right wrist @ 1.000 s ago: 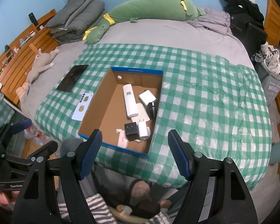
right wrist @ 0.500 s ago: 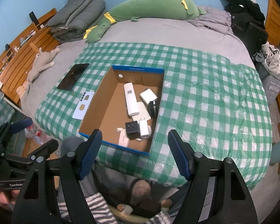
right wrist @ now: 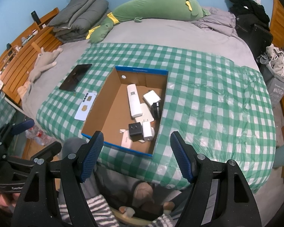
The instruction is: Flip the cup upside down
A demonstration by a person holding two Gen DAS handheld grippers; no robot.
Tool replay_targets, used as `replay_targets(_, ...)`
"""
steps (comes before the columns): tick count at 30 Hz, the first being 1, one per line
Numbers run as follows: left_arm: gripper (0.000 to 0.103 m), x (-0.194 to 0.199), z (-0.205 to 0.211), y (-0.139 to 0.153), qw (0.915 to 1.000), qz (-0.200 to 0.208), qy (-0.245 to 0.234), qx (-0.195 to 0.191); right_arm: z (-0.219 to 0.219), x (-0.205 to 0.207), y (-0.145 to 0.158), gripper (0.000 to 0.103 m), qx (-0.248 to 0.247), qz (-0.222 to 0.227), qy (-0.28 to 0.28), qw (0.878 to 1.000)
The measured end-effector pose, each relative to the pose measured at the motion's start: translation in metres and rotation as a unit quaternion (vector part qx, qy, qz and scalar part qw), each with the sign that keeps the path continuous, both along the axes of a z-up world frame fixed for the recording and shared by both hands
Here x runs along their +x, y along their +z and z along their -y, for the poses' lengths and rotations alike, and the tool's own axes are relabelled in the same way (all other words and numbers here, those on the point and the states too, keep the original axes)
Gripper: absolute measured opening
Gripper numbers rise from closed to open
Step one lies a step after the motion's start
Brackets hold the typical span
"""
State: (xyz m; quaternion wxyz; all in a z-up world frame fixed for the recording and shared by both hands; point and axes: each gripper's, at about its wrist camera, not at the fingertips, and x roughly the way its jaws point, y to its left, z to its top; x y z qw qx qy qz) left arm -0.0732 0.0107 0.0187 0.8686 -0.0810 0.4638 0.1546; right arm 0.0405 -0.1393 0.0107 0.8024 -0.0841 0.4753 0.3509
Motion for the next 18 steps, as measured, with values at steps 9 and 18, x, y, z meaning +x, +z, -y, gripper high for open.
replay_targets(9, 0.102, 0.0011, 0.0019, -0.0009, 0.9999, -0.011, -0.003, 0.001, 0.0007, -0.0043, 0.0002, 0.072, -0.001, -0.001, 0.000, 1.000)
replay_targets(18, 0.102, 0.0025, 0.0010, -0.0040, 0.9999, -0.017, 0.001, -0.002, 0.0011, -0.0067, -0.0007, 0.072, -0.003, -0.003, -0.002, 1.000)
